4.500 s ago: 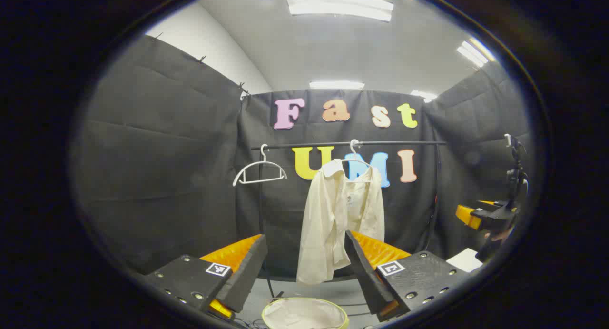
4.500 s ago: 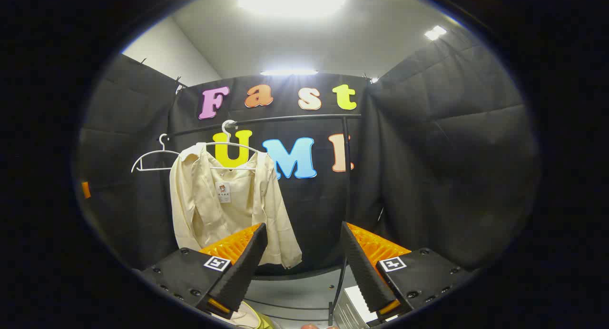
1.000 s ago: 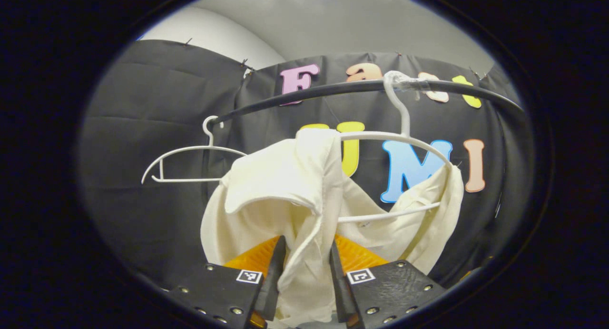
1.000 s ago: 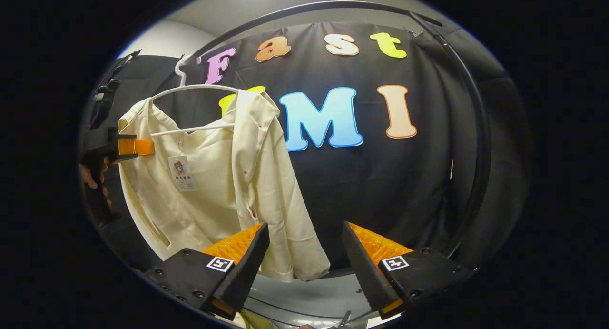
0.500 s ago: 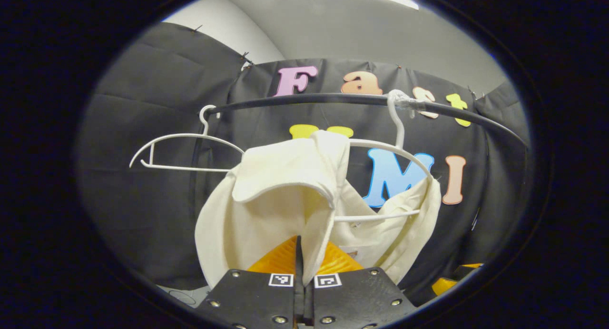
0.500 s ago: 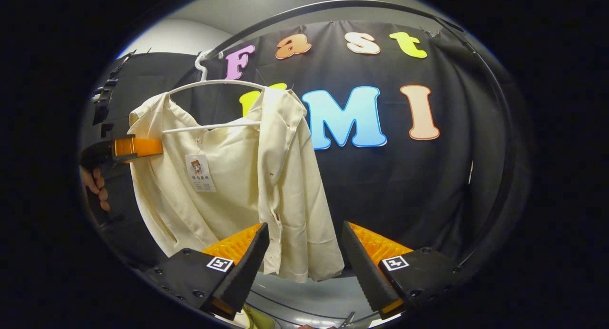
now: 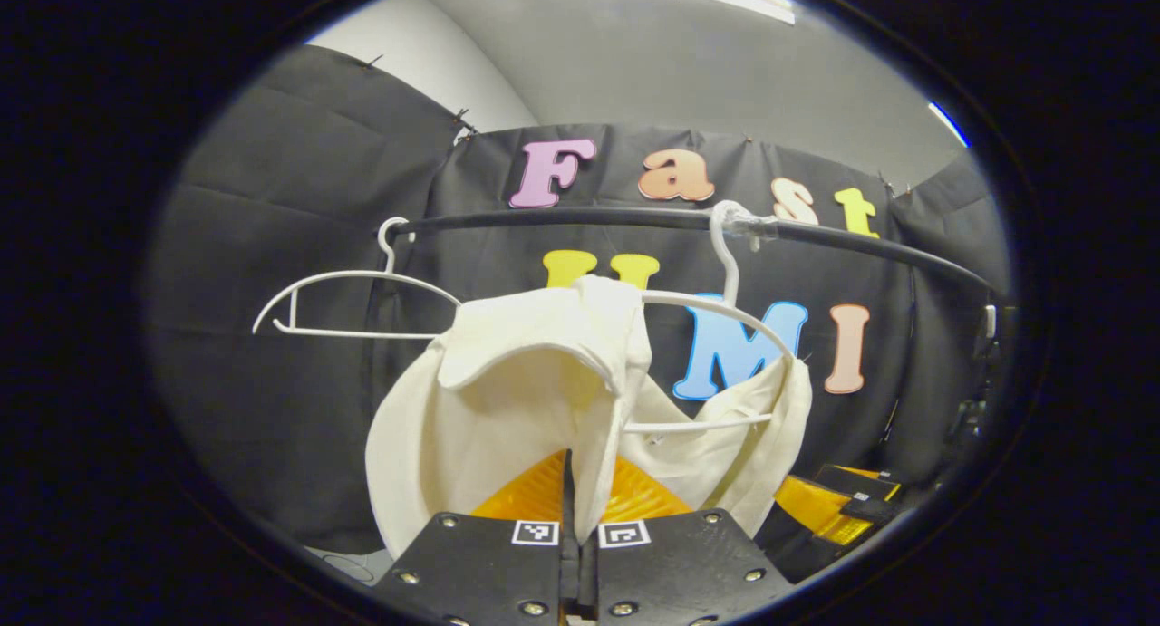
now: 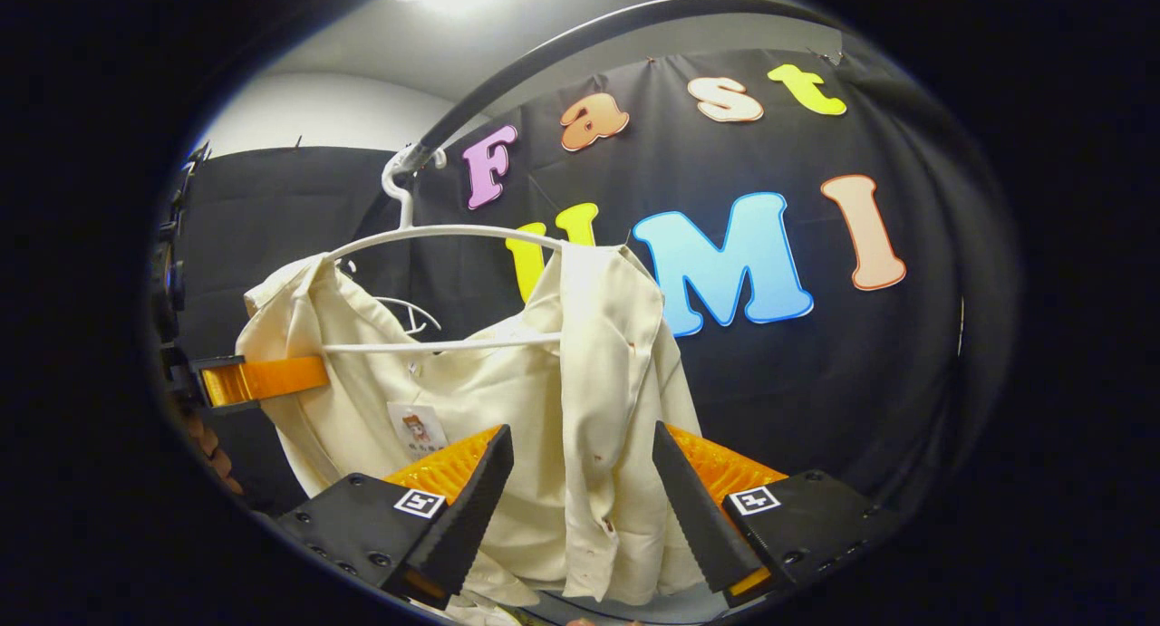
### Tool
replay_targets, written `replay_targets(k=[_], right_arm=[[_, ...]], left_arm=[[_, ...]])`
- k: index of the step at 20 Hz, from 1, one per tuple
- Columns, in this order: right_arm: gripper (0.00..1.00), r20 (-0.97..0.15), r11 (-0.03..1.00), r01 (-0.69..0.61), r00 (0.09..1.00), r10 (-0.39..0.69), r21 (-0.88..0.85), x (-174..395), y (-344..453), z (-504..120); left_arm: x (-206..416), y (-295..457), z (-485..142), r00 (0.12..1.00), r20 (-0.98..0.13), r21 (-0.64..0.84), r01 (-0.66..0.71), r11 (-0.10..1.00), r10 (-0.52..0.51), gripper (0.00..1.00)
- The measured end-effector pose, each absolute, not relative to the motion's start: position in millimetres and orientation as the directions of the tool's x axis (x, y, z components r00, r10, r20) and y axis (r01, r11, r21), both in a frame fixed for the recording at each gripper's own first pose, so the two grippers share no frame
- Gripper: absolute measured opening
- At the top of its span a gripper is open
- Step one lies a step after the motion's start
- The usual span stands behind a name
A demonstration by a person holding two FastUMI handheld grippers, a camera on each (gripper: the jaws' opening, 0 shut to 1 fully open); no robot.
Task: Grasp the clothes on the hanger with both hands and then place them into the laundry hamper below.
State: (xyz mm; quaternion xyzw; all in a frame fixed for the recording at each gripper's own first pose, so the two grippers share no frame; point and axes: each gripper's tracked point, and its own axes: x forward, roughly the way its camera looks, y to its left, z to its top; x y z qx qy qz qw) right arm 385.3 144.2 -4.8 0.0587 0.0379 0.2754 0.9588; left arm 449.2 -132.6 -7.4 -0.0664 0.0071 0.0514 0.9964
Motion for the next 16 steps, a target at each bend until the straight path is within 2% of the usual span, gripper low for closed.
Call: replay_targets(k=[12,13,14,15,16], right_arm=[[0.96,-0.058,0.872,-0.461,0.878,0.475,0.165,435,173,-14],[0.87,-0.075,0.874,-0.450,0.880,0.469,0.184,437,172,-16],[0.73,-0.090,0.873,-0.439,0.881,0.465,0.214,438,171,-18],[0.41,-0.097,0.871,-0.422,0.884,0.457,0.252,439,167,-18],[0.29,-0.094,0.863,-0.411,0.886,0.454,0.293,440,165,-17]], left_arm=[[442,-131,2,0.992,-0.018,-0.139,-0.125,0.982,0.124,0.01],[440,-129,2,0.992,-0.017,-0.138,-0.129,0.982,0.128,0.01],[439,-127,3,0.991,-0.013,-0.136,-0.131,0.982,0.130,0.01],[438,-126,5,0.991,-0.007,-0.136,-0.132,0.982,0.133,0.01],[437,-125,7,0.991,-0.002,-0.139,-0.134,0.981,0.135,0.00]])
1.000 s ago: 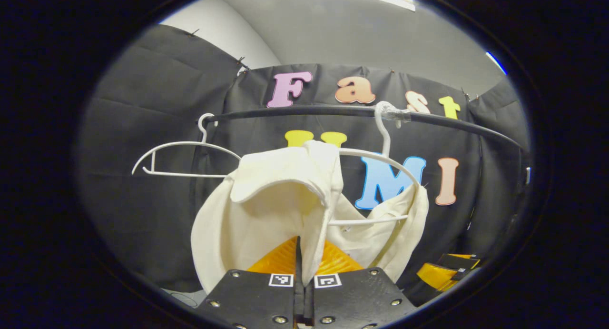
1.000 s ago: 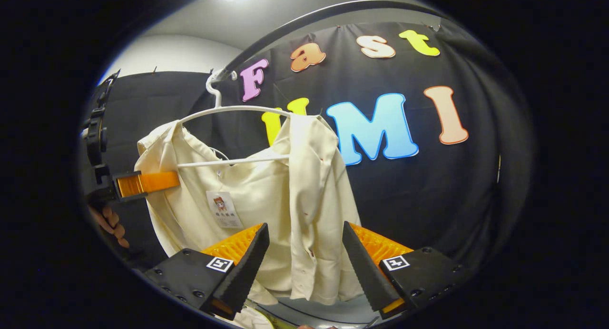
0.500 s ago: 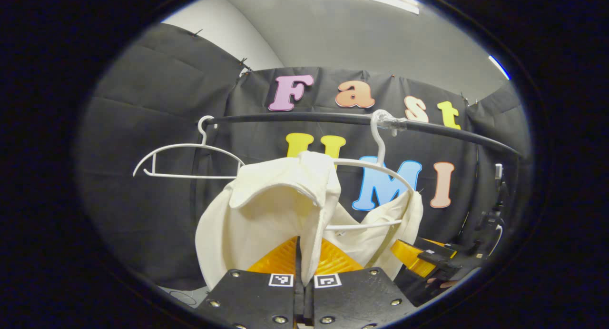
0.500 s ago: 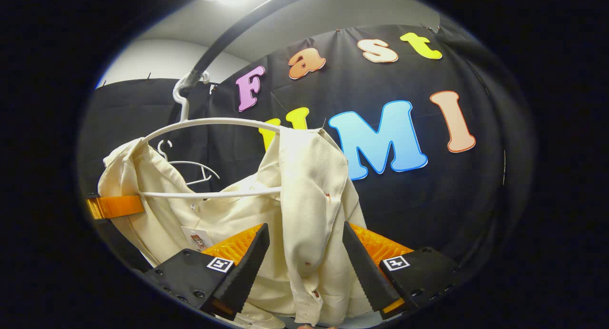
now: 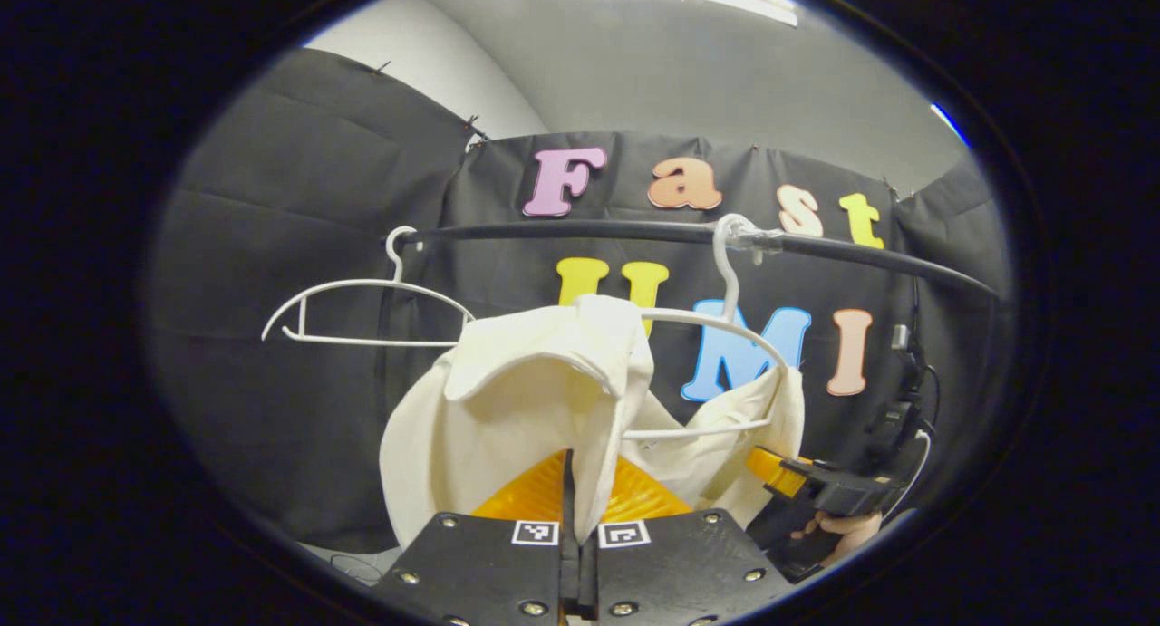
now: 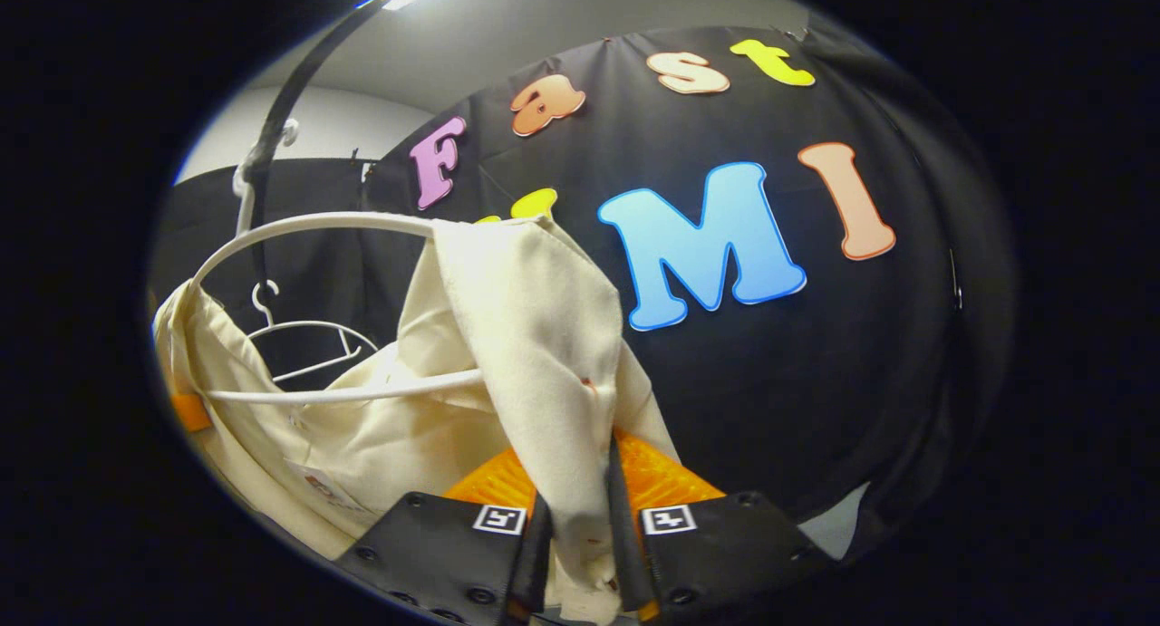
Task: Grasp the clothes on the hanger with both hands and then place them into the laundry hamper below.
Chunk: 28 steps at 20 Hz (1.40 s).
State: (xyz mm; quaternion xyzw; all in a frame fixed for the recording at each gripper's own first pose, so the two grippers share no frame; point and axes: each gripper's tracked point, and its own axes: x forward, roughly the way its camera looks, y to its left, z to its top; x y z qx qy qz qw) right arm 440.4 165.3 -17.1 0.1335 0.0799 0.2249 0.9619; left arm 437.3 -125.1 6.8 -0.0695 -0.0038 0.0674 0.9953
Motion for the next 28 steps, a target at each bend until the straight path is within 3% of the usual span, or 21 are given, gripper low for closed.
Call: replay_targets(k=[1,5,23,28], right_arm=[[0.11,-0.082,0.853,-0.412,0.885,0.458,0.320,443,165,-14],[0.02,-0.046,0.827,-0.467,0.862,0.504,0.313,439,166,-5],[0.01,0.108,0.921,-0.267,0.963,0.246,0.284,480,108,43],[0.02,0.073,0.946,-0.192,0.981,0.179,0.260,501,90,21]], left_arm=[[436,-123,7,0.991,0.002,-0.141,-0.135,0.981,0.136,0.01],[438,-119,6,0.989,0.005,-0.162,-0.143,0.976,0.146,0.02],[423,-42,45,0.958,0.099,-0.220,-0.242,0.945,0.268,0.00],[429,-3,30,0.947,0.072,-0.261,-0.286,0.922,0.314,0.01]])
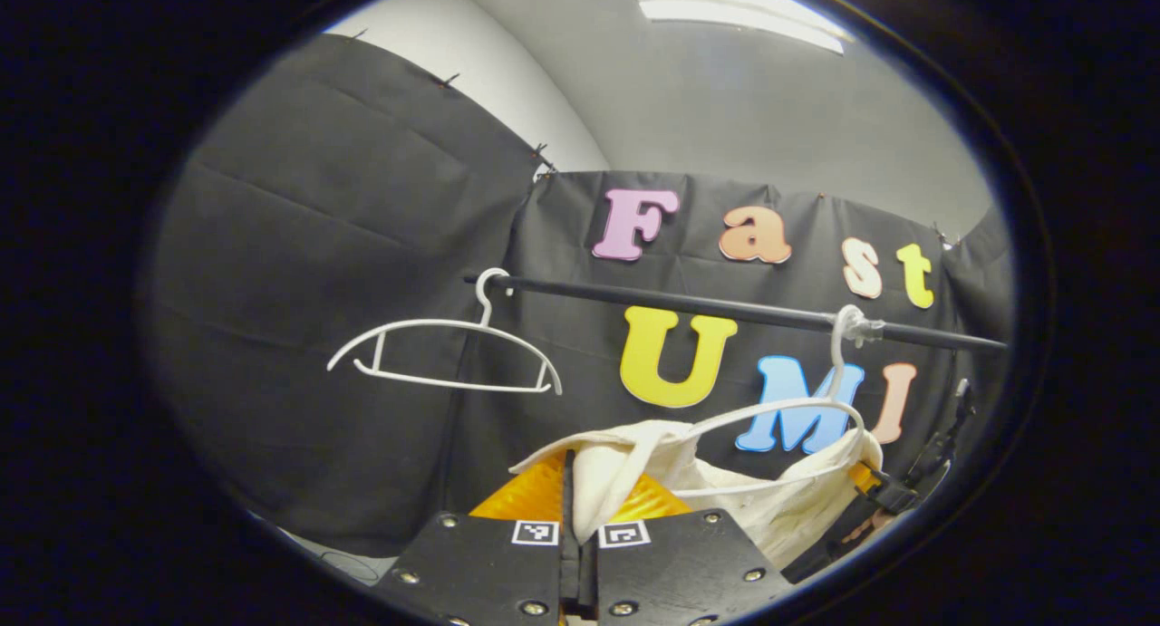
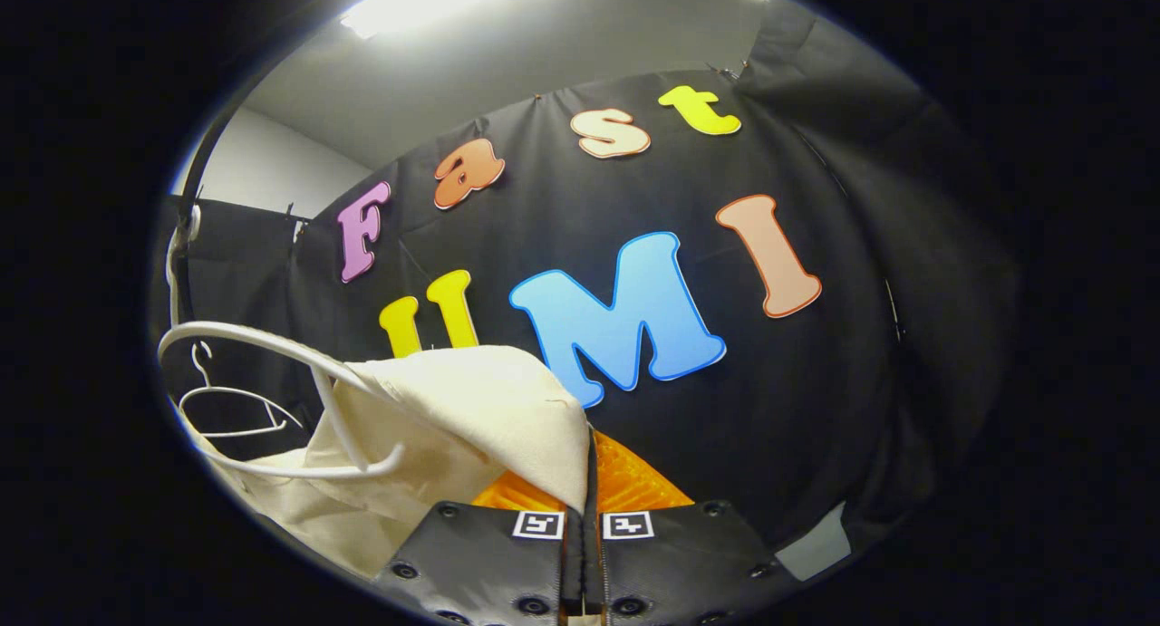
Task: Grasp the clothes on the hanger with both hands and then place them into the laundry hamper below.
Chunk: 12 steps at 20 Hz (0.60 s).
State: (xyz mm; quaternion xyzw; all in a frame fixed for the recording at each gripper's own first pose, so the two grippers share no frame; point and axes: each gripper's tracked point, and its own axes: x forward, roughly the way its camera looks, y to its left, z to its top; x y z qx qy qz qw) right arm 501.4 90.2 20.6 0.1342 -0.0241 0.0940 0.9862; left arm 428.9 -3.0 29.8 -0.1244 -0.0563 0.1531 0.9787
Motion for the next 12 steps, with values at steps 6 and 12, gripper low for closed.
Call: replay_targets(k=[6,12], right_arm=[[0.02,0.030,0.964,-0.142,0.990,0.138,0.225,512,80,-6],[0.00,-0.039,0.984,-0.065,0.997,0.073,0.164,515,55,-36]], left_arm=[[411,32,-26,0.946,-0.055,-0.333,-0.320,0.887,0.320,0.01],[410,8,-43,0.964,-0.091,-0.326,-0.266,0.907,0.250,0.00]])
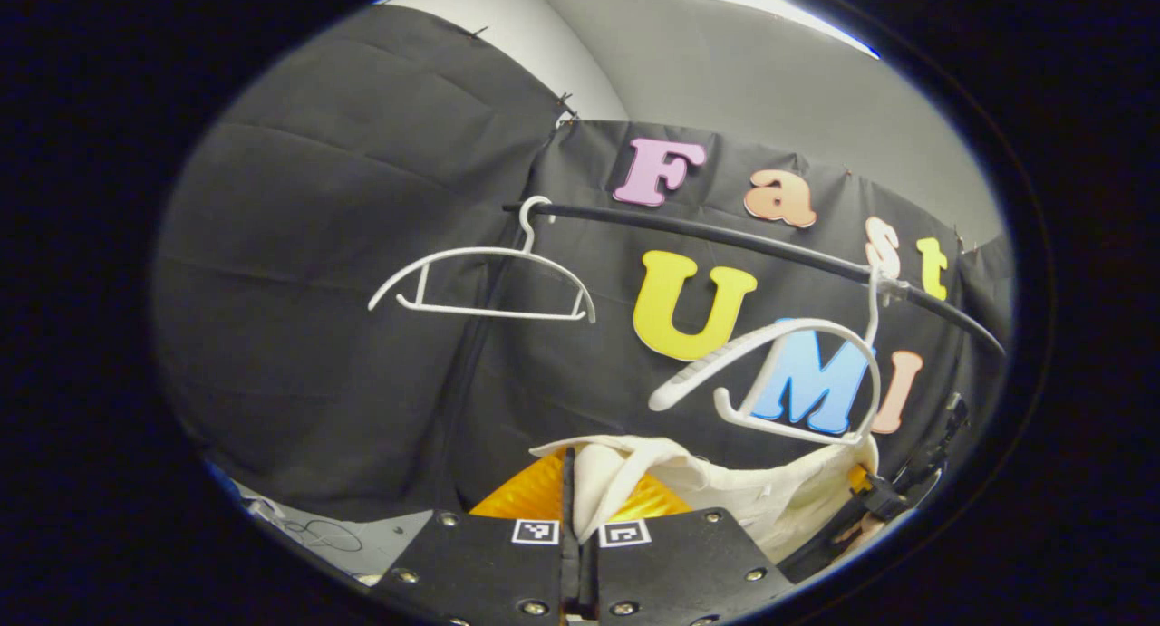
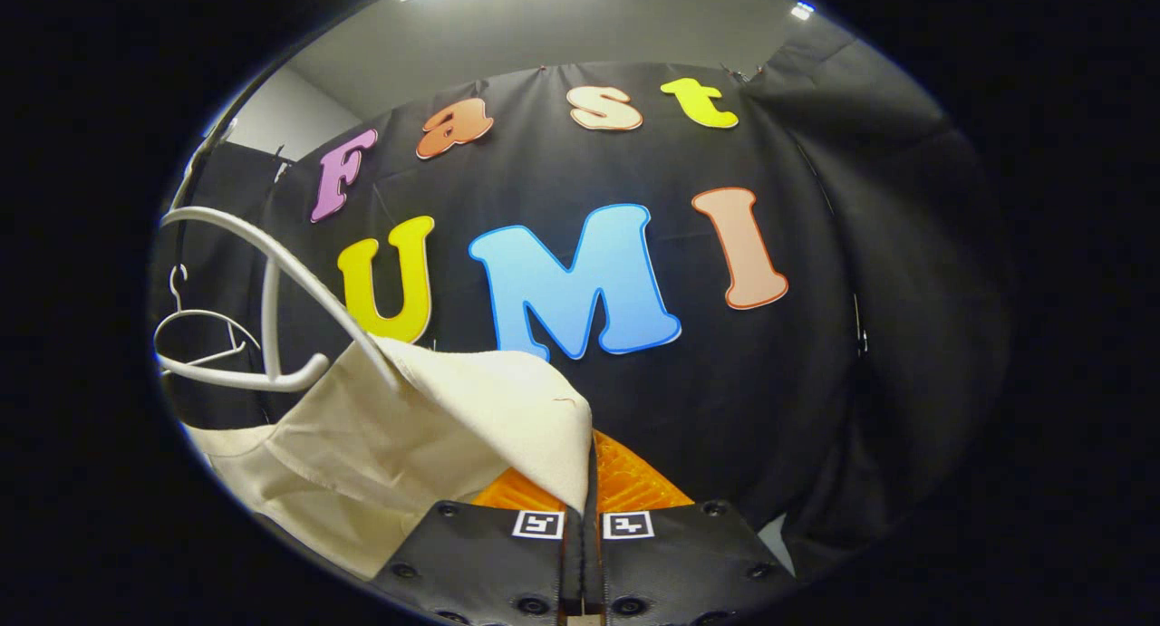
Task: Grasp the clothes on the hanger with both hands and then place them into the laundry hamper below.
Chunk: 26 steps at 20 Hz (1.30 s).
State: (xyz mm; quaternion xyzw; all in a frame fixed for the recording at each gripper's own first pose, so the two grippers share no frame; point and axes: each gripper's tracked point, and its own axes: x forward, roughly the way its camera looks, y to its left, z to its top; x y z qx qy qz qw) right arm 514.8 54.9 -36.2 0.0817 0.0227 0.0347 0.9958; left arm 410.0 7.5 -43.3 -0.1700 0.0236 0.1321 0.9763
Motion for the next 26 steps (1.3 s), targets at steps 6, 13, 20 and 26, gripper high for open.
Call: replay_targets(k=[6,13,20,26], right_arm=[[0.02,-0.092,0.987,-0.045,0.994,0.060,0.152,459,41,-45],[0.02,-0.096,0.994,0.029,0.995,-0.020,0.103,345,40,-32],[0.02,-0.086,0.995,0.057,0.995,-0.051,0.077,233,67,-22],[0.00,-0.073,0.984,0.009,0.997,0.004,0.180,155,116,-19]], left_arm=[[388,3,-68,0.971,-0.134,-0.317,-0.232,0.919,0.199,0.01],[334,37,-77,0.985,-0.155,-0.297,-0.114,0.948,0.070,0.00],[284,60,-78,0.991,-0.125,-0.247,0.017,0.969,-0.049,0.01],[246,67,-88,0.982,-0.123,-0.200,0.119,0.973,-0.146,0.00]])
